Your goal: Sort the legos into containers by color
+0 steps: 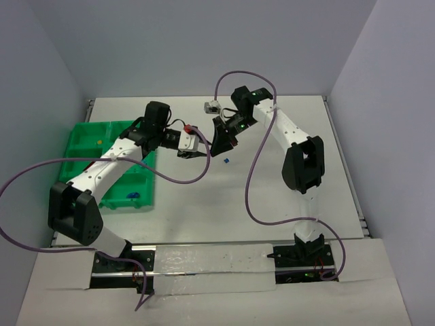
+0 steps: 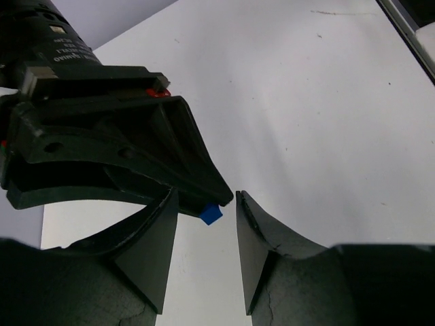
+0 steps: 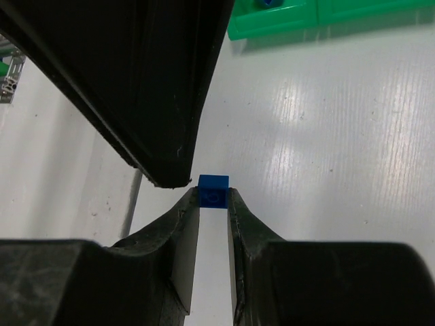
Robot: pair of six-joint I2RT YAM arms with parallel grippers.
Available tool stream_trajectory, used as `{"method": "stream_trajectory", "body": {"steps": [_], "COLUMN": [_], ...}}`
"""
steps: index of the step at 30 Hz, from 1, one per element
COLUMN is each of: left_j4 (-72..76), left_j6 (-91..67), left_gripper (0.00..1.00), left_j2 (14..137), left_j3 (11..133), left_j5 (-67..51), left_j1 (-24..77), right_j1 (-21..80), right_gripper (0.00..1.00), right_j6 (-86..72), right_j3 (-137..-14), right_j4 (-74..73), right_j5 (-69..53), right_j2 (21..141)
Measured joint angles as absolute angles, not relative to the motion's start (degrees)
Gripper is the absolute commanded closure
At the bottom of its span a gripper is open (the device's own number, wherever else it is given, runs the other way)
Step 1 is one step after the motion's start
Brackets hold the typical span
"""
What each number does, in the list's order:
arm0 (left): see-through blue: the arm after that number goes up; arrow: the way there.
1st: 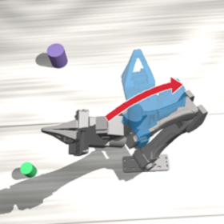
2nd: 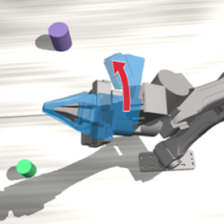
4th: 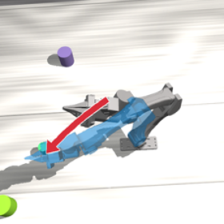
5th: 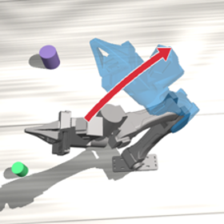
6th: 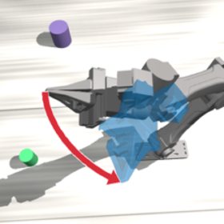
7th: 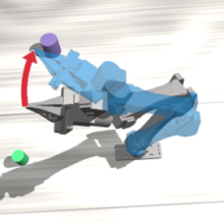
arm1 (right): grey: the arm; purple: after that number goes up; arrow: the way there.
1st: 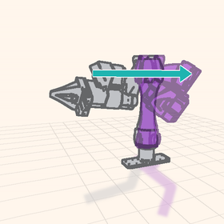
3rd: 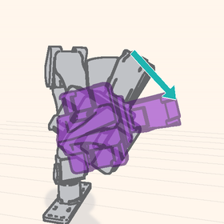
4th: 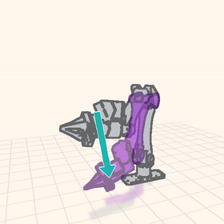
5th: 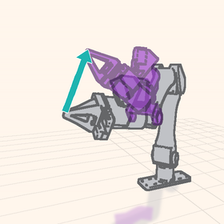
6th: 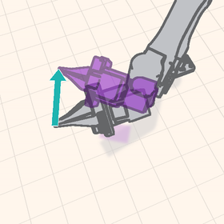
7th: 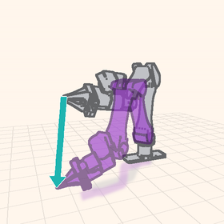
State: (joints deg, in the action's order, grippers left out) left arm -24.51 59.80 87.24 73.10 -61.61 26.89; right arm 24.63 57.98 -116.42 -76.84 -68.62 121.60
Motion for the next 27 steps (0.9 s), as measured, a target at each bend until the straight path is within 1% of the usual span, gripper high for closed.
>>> {"method": "stream_trajectory", "body": {"steps": [11,18,21,25,27], "left_j4": [-29.4,-29.4,-29.1,-27.3,-25.8], "left_j6": [68.3,70.9,72.3,73.3,73.4], "left_gripper": [0.49,0.51,0.55,0.65,0.67], "left_j2": [87.2,86.9,86.2,84.7,83.7], "left_j3": [72.4,70.4,69.6,67.9,66.8], "left_j5": [-60.9,-60.2,-60.1,-59.9,-59.8], "left_j1": [26.9,26.9,26.9,26.9,26.8], "right_j1": [25.3,26.3,26.5,26.9,27.2], "right_gripper": [1.0,1.0,1.0,1.0,1.0], "right_j6": [58.1,56.9,56.1,54.5,53.6], "right_j3": [-116.1,-116.3,-116.7,-117.5,-117.5], "right_j4": [-76.8,-76.8,-76.8,-77.0,-77.1], "right_j5": [-68.8,-69.4,-69.5,-69.7,-70.0], "right_j2": [120.8,120.7,120.7,120.7,120.7]}}
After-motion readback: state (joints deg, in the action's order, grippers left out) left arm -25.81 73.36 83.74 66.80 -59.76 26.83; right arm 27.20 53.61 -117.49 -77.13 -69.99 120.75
